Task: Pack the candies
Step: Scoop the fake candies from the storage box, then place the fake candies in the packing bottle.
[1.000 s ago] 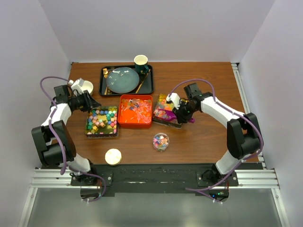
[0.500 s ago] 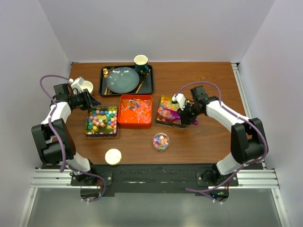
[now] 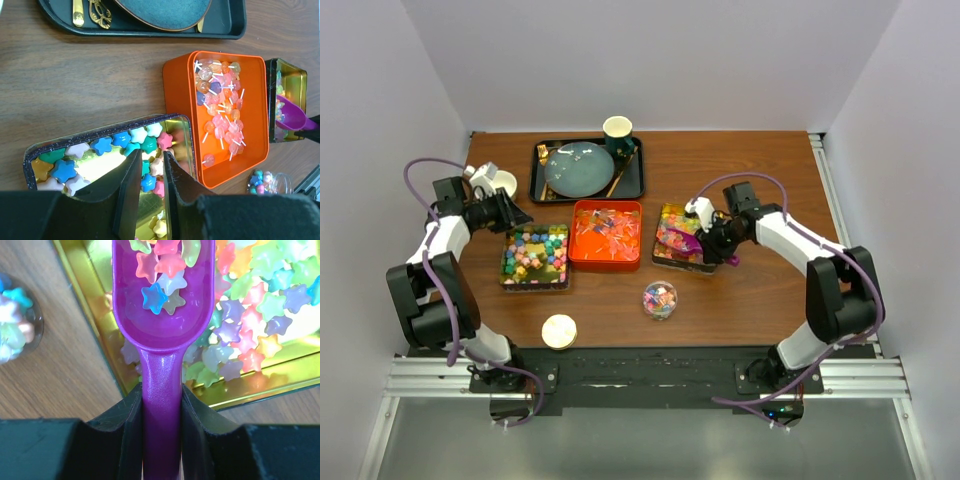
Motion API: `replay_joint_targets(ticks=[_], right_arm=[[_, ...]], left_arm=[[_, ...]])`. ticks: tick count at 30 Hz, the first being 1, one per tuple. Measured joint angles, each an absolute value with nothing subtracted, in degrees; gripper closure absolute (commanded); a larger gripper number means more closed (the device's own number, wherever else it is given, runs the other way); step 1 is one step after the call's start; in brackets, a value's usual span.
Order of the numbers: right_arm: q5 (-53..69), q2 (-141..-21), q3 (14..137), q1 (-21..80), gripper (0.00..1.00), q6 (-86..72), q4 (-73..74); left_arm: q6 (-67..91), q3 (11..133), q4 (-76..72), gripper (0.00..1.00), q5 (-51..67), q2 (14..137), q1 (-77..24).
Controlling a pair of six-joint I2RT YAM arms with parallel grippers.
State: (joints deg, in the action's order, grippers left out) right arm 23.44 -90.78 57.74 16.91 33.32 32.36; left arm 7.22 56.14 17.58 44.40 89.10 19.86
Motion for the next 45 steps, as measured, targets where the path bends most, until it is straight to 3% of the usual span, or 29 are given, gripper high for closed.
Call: replay_joint_targets(ticks=[11, 29, 45], right_arm=[[22.8, -95.2, 62.2, 16.5, 1.0, 32.2, 31.6], [20.9, -89.4, 59.9, 16.4, 1.0, 22.9, 31.2], [25.5, -74.6, 51.4, 14.3, 1.0, 22.3, 26.2]], left_arm=[[6.7, 56.1, 17.6, 0.71, 44.6, 88.3, 19.9], [6.9, 56.8, 16.8, 0.71, 44.9, 89.1, 19.9], [6.3, 56.8, 16.9, 0.71, 45.1, 89.3, 19.8]])
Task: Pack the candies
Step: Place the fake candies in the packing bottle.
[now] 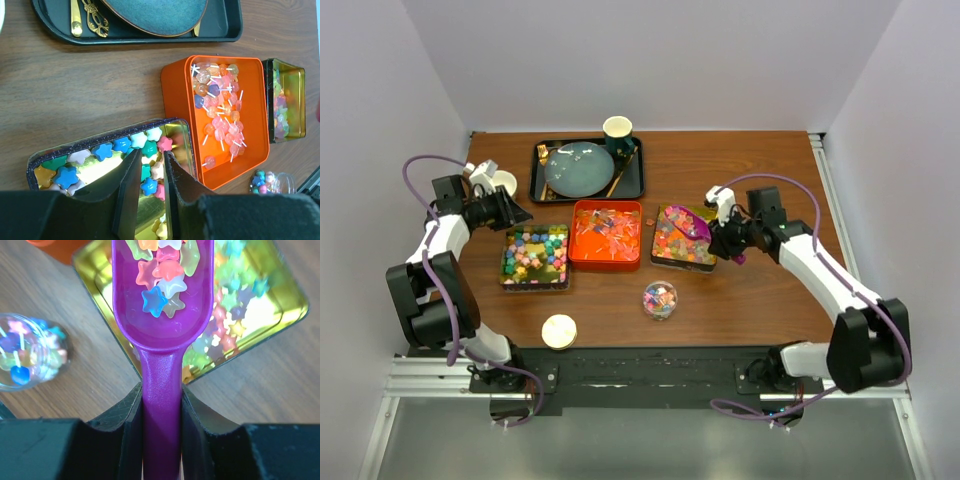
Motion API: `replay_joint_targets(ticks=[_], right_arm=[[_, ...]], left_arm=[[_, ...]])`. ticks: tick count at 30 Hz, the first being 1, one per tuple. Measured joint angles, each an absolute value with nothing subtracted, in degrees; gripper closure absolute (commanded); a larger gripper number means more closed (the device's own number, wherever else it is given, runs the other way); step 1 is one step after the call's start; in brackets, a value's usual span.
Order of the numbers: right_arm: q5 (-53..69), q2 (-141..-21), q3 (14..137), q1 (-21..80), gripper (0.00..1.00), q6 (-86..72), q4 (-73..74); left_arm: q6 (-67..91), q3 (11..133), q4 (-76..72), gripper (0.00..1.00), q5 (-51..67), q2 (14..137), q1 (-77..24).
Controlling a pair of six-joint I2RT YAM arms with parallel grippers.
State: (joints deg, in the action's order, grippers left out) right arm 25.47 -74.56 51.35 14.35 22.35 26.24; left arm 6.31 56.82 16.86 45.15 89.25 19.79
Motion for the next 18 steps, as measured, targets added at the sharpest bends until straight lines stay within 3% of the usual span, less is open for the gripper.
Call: replay_joint_targets(ticks=[11, 18], right_arm=[[28.5, -68.3, 49.8, 14.9, 1.0, 21.3, 21.5], [32.4, -69.3, 54.4, 16.0, 1.0, 36.6, 36.9]], left_arm=[[6.3, 56.3, 16.4, 0.71, 45.2, 89.3, 19.6], [6.3, 55.1, 15.1, 0.71, 46.1, 89.1, 19.1]])
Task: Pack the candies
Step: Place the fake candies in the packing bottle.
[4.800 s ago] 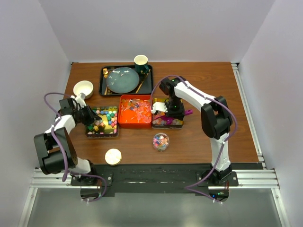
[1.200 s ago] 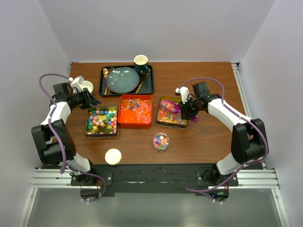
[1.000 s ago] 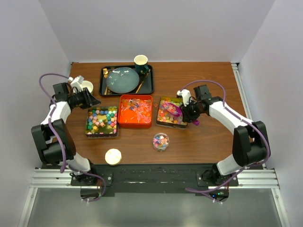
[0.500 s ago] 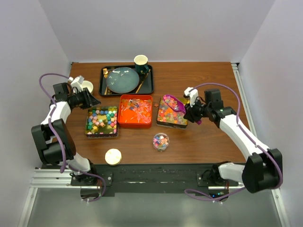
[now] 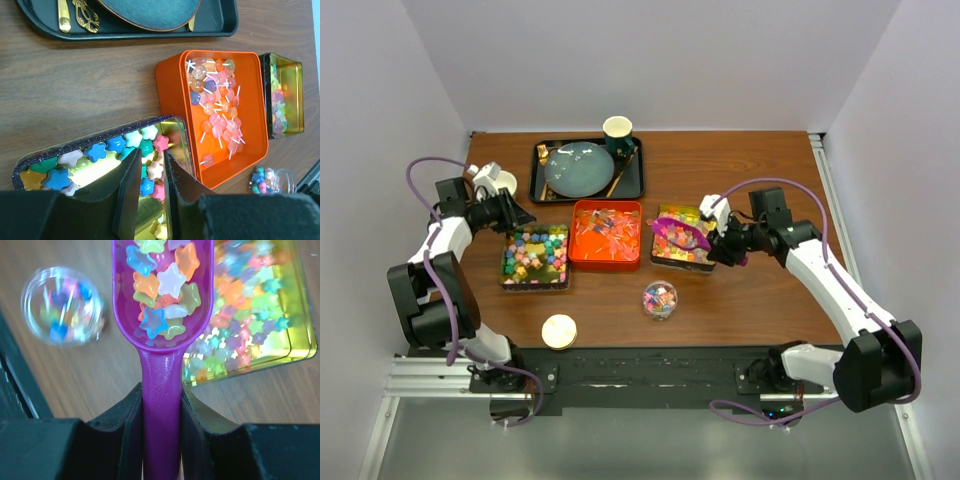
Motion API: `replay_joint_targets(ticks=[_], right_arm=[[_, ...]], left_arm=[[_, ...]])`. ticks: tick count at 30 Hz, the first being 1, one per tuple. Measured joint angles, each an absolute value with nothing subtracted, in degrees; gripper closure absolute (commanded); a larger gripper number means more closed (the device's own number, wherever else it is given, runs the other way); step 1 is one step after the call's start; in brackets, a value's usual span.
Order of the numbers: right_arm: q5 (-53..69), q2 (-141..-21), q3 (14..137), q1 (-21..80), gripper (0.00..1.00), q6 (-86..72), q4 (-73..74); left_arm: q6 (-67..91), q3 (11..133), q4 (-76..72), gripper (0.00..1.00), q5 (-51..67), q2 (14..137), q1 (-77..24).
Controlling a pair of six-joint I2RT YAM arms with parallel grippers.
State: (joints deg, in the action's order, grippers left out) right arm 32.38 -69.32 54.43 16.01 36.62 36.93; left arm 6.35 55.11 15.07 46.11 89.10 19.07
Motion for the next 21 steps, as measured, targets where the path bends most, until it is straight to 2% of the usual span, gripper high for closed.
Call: replay_joint_targets(ticks=[6, 11, 21], right_arm=[[31.8, -71.0, 60.2, 16.2, 1.0, 56.6, 55.2], [26.9, -73.2, 62.1, 18.5, 1.0, 68.4, 64.9], [16.6, -77.2, 65.3, 27.7, 1.0, 74.3, 71.1]], left_arm=[[6.5, 52.8, 13.6, 0.71, 46.5, 88.1, 19.0], [7.4, 51.4, 11.9, 0.71, 47.0, 87.2, 19.0], [10.5, 49.6, 8.4, 0.71, 47.9, 85.1, 19.0]])
